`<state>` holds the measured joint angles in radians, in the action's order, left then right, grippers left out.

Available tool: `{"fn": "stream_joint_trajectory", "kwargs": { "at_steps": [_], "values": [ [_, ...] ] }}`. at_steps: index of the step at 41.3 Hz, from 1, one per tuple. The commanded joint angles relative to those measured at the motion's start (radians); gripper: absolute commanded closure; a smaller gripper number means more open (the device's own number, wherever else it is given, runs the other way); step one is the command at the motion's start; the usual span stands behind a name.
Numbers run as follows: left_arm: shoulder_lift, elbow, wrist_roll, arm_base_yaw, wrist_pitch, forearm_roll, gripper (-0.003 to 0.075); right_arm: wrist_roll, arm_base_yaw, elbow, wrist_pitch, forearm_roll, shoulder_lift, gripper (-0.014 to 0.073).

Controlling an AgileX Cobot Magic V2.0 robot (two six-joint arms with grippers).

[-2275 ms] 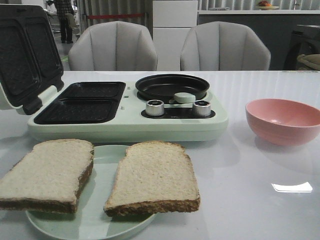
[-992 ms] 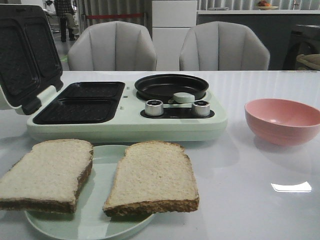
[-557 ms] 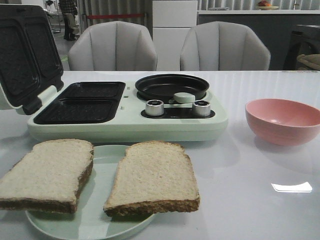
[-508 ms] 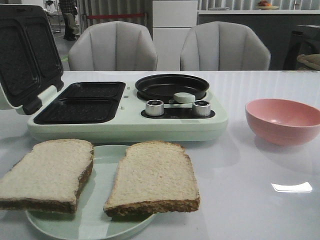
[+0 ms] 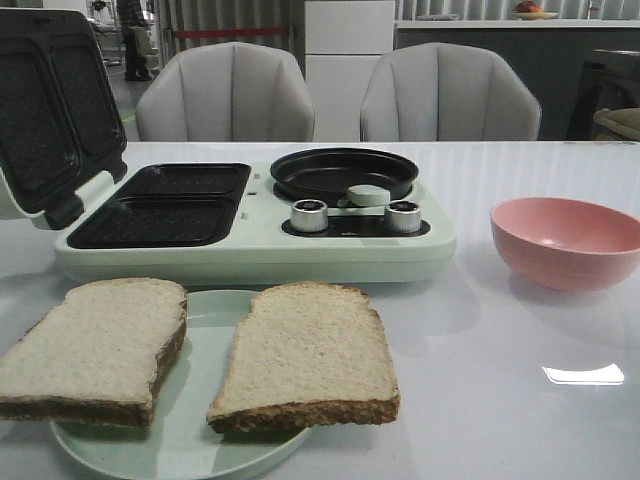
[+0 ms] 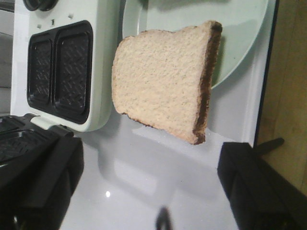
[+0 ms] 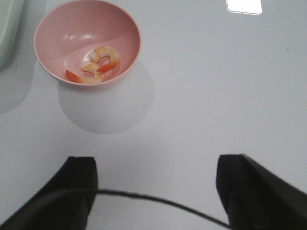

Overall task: Make breakfast with bread and shrimp
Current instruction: 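Grasp the edge of the first bread slice with the left gripper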

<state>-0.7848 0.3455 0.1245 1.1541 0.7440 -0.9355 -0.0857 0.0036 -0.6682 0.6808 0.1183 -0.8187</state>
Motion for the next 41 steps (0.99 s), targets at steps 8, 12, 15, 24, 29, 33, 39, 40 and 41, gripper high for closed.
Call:
{"fn": "stream_joint_trajectory", "kwargs": {
  "at_steps": [8, 12, 15, 24, 29, 33, 39, 40, 41],
  "values": [
    [-0.174, 0.023, 0.169, 0.008, -0.015, -0.148, 0.0095, 0.009, -0.004, -0.029, -0.058, 0.026, 0.002, -0.0016],
    [-0.254, 0.023, 0.225, 0.008, -0.022, -0.150, 0.0095, 0.009, -0.004, -0.029, -0.058, 0.026, 0.002, -0.0016],
    [-0.313, 0.023, 0.273, 0.008, -0.025, -0.178, 0.0095, 0.009, -0.004, -0.029, -0.058, 0.026, 0.002, -0.0016],
    [-0.501, 0.031, 0.507, 0.008, -0.013, -0.312, 0.0095, 0.009, -0.004, -0.029, -0.058, 0.026, 0.002, -0.0016],
    [-0.590, 0.031, 0.626, 0.001, 0.056, -0.416, 0.0113, 0.009, -0.004, -0.029, -0.058, 0.026, 0.002, -0.0016],
    [-0.649, 0.031, 0.723, -0.015, 0.094, -0.481, 0.0139, 0.009, -0.004, -0.029, -0.058, 0.026, 0.002, -0.0016],
    [-0.694, 0.031, 0.814, -0.023, 0.094, -0.541, 0.0149, 0.009, -0.004, -0.029, -0.058, 0.026, 0.002, -0.0016],
    [-0.696, 0.031, 0.826, -0.023, 0.094, -0.554, 0.0149, 0.009, -0.004, -0.029, -0.058, 0.026, 0.002, -0.0016],
    [-0.699, 0.031, 0.847, -0.023, 0.094, -0.569, 0.0149, 0.009, -0.004, -0.029, -0.058, 0.026, 0.002, -0.0016]
  ]
}}
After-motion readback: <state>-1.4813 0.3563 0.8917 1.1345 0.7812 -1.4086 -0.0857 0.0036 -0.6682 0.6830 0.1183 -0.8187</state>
